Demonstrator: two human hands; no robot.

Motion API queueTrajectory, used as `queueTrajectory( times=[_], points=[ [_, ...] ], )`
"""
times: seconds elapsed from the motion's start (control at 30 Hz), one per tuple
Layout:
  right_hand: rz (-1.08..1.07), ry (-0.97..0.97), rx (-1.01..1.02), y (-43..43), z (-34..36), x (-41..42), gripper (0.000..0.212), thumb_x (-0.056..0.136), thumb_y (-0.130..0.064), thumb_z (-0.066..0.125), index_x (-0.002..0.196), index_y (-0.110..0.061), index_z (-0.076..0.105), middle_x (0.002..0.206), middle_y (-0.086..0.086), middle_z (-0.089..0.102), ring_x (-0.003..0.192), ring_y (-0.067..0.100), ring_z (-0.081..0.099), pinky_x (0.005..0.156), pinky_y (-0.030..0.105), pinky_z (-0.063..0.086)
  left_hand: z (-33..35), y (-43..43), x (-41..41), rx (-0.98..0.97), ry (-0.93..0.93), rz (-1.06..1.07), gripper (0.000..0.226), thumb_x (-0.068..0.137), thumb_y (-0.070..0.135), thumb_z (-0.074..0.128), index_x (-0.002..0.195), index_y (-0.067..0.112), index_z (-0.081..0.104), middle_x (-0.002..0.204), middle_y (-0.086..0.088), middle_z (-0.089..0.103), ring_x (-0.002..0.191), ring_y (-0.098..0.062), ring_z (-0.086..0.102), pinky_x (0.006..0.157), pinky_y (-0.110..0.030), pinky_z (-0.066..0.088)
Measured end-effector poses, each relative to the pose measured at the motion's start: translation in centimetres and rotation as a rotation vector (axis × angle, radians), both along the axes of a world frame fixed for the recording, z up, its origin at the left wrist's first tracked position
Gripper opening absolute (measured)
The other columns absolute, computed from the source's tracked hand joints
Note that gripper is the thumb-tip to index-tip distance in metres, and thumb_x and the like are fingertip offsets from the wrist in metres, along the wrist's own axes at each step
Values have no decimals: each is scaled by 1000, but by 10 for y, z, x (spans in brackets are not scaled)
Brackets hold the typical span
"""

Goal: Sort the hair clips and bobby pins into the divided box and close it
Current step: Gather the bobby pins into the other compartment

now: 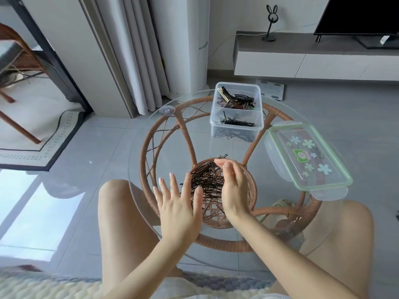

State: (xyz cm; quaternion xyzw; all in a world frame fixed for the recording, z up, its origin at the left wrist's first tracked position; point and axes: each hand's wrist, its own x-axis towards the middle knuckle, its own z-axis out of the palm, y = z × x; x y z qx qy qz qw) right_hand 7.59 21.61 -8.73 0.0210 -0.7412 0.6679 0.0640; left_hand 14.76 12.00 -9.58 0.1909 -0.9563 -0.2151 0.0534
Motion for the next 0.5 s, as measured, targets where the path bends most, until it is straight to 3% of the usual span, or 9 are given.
queueTrajectory(
  times=[0.13, 0.2, 0.27, 0.33, 0.5],
  points=[
    [97, -33, 230, 18, 9, -39, 33, 98, -27, 34, 111, -13, 62, 113, -2, 64, 96, -7, 55, 83, 6, 38, 1, 10, -30, 47, -18, 41, 73, 83, 61, -5, 146, 29, 12, 157, -12, 3, 142, -40, -11, 116, -46, -10],
    [212, -44, 431, 25, 11, -53, 36, 99, -28, 32, 119, -14, 58, 127, 2, 59, 119, 11, 50, 102, 24, 36, 2, 13, -40, 55, -32, 51, 65, 90, 56, 3, 147, 25, 12, 157, -13, 2, 142, -39, -11, 116, -45, -11],
    [346, -28, 546, 26, 12, -53, 37, 99, -26, 30, 122, -12, 57, 134, 5, 54, 132, 15, 37, 114, 34, 23, 2, 13, -46, 51, -26, 53, 61, 93, 51, 6, 147, 22, 15, 157, -11, 4, 143, -38, -9, 115, -44, -11],
    [422, 24, 561, 26, 11, -42, 35, 99, -22, 33, 121, -11, 59, 134, 6, 53, 128, 5, 33, 113, 22, 17, 3, 13, -53, 67, 26, 0, 62, 92, 46, 5, 144, 18, 25, 156, -10, 13, 145, -33, -1, 116, -41, -8],
    [450, 51, 495, 40, 6, -15, 32, 97, -23, 38, 118, -12, 60, 122, 2, 64, 110, 3, 55, 95, 9, 39, 12, 20, -67, 252, 169, -124, 51, 100, 29, 16, 122, 7, 56, 141, -12, 47, 142, -25, 24, 118, -34, 11]
  ],
)
